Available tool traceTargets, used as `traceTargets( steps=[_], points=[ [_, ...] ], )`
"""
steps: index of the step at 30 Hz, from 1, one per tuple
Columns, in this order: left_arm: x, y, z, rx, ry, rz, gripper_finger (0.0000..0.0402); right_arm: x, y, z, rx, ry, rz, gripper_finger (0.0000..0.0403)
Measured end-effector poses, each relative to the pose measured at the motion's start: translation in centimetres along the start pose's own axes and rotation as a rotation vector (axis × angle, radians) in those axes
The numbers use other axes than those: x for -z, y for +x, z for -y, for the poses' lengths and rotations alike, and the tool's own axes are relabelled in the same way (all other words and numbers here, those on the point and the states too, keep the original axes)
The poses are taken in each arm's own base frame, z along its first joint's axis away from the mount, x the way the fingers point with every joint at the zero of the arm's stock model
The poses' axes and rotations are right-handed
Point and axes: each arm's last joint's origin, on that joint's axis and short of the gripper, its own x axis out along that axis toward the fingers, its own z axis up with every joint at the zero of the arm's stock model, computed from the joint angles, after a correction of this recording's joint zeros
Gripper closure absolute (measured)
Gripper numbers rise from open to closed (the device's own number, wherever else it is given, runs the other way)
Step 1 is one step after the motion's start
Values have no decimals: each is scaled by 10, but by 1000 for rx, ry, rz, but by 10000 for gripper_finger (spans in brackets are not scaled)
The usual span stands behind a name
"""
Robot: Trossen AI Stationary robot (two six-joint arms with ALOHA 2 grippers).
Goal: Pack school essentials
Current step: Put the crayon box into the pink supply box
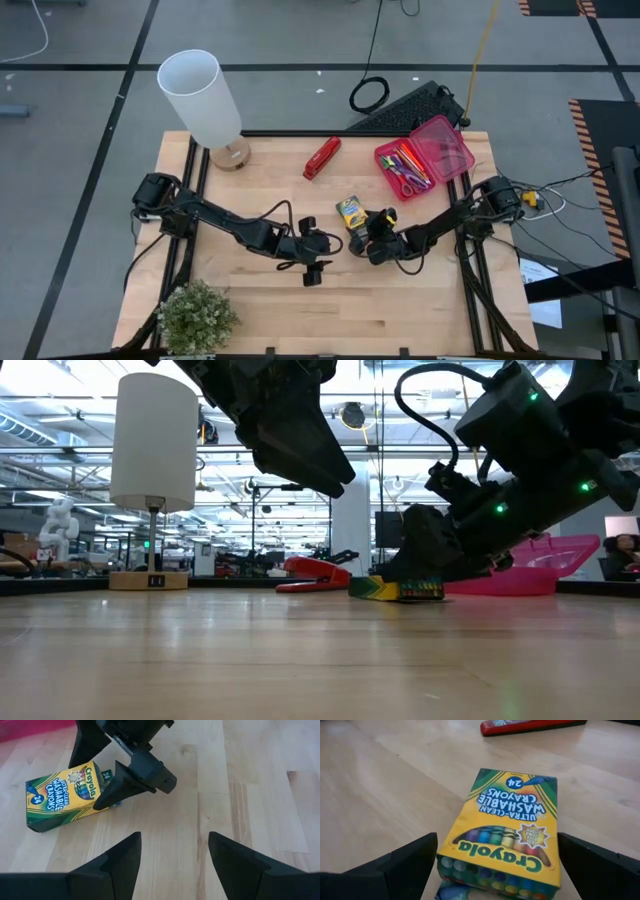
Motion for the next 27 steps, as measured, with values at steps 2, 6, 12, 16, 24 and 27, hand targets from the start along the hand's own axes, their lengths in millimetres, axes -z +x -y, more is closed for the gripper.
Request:
traceTargets(
  steps=[2, 6, 12, 16, 24, 27],
  points=[
    [0, 0, 0, 0, 0, 0, 167, 0, 0, 0, 1, 6, -1, 3],
    [0, 0, 0, 0, 0, 0, 167, 1, 2, 2, 13, 25, -5, 3],
    [0, 0, 0, 0, 0, 0, 167, 0, 3, 3, 24, 11, -8, 6],
    [0, 0, 0, 0, 0, 0, 167, 1, 5, 7, 50, -62, -24, 9],
    [0, 0, 0, 0, 0, 0, 167, 0, 9, 11, 75, -154, -36, 10],
    [0, 0, 0, 0, 0, 0, 167, -1, 11, 13, 82, -149, -37, 10]
  ],
)
